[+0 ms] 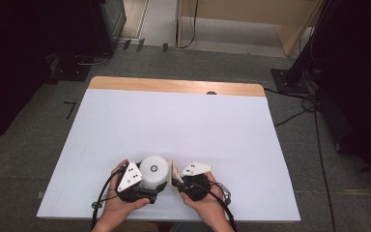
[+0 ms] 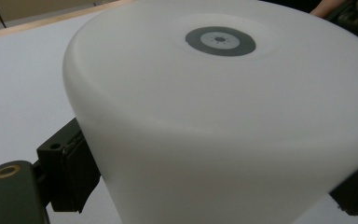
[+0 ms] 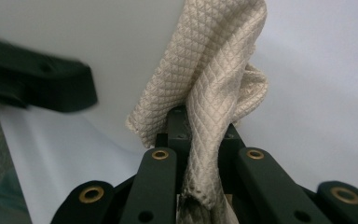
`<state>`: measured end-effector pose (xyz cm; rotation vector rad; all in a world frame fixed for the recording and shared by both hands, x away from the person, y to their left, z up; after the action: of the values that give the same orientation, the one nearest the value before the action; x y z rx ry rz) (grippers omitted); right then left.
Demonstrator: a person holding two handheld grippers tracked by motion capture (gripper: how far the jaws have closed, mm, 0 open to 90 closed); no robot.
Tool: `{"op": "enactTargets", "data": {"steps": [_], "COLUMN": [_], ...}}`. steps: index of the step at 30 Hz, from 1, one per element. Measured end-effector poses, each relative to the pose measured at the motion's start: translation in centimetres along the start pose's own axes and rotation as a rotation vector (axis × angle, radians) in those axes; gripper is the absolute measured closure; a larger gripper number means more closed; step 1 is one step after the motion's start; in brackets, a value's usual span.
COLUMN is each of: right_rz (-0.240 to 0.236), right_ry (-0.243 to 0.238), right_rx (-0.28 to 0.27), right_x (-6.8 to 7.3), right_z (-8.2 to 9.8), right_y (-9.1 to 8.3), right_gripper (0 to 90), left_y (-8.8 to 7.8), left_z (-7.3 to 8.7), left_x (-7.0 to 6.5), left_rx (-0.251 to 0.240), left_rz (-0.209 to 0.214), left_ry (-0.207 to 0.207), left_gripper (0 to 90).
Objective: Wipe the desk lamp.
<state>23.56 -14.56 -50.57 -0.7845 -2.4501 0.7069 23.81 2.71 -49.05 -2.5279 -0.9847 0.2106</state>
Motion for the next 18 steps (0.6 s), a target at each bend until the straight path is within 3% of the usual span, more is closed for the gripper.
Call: {"op": "enactTargets", "data": {"steps": [2, 5, 8, 11, 16, 18], "right_rz": [0.005, -0.02, -0.01, -0.01, -0.022, -0.02], "right_ry": [-0.011, -0.021, -0.063, -0.045, 0.003, 0.006], "right_rx": [-0.042, -0.159, -0.209, -0.171, -0.022, 0.002], "right_x": [0.3, 0.8, 1.4, 1.1, 0.3, 0.1], "right_z": [-0.7, -2.2, -3.2, -2.7, -0.2, 0.2], "right_y": [-0.7, -2.4, -3.5, -2.9, -0.7, -0.3], "right_gripper": [82.5, 82.4, 82.4, 82.3, 81.9, 81.9], "left_y": [0.0, 0.0, 0.1, 0.1, 0.2, 0.1], "left_z": [0.0, 0.0, 0.0, -0.1, -0.1, -0.1], "left_x": [0.0, 0.0, 0.0, 0.1, 0.1, 0.1], "left_rx": [-0.001, -0.001, 0.0, 0.005, 0.006, 0.005], "left_rz": [0.001, 0.004, 0.009, 0.014, 0.016, 0.014], "left_ry": [-0.002, -0.002, -0.004, -0.004, -0.004, -0.001], "left_gripper": [7.7, 7.6, 7.5, 7.5, 7.3, 7.3]}}
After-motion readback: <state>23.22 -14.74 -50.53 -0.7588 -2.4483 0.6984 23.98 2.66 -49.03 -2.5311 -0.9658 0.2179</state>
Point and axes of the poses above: each handheld gripper's, and its own axes: y roughly forward along the jaws, z roughly out of its underside, x roughly to its left, the point moved 4 cm from there along y, roughly forward along the jaws, and after that the axes turned 5 degrees about -z, right-handed, at the moved point
